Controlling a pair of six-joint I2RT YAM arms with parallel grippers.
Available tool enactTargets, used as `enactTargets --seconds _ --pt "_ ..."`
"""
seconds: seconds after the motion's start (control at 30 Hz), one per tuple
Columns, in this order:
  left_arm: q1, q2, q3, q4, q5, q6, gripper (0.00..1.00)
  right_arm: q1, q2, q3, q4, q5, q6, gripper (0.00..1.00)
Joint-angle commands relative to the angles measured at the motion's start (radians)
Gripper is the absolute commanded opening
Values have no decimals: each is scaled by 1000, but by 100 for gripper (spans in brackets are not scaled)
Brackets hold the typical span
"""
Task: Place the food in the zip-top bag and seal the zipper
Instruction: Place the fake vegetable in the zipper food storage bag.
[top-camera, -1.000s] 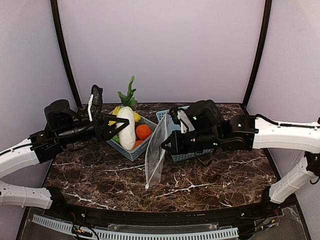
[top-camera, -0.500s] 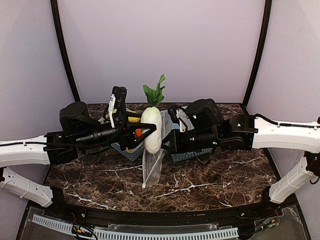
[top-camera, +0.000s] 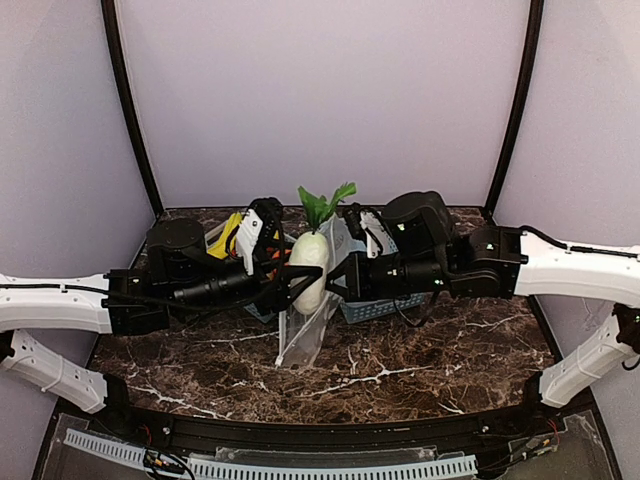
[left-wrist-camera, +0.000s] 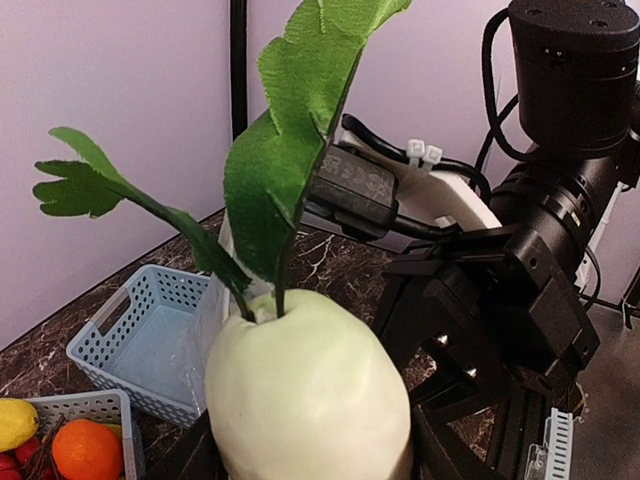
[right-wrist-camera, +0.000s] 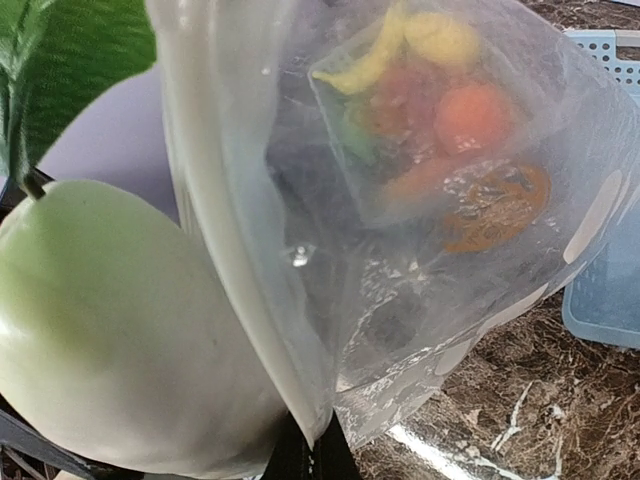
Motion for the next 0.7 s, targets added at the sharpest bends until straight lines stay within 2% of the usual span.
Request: enactTargets --seconds 0.0,0.23,0.67 --pt "-11 9 20 -98 -48 41 51 8 -25 3 54 -33 10 0" --pt "-14 19 36 -226 -19 32 51 4 -35 -2 76 -59 18 0" --pt "-13 41 46 -342 11 6 51 -28 -70 -70 162 -118 62 0"
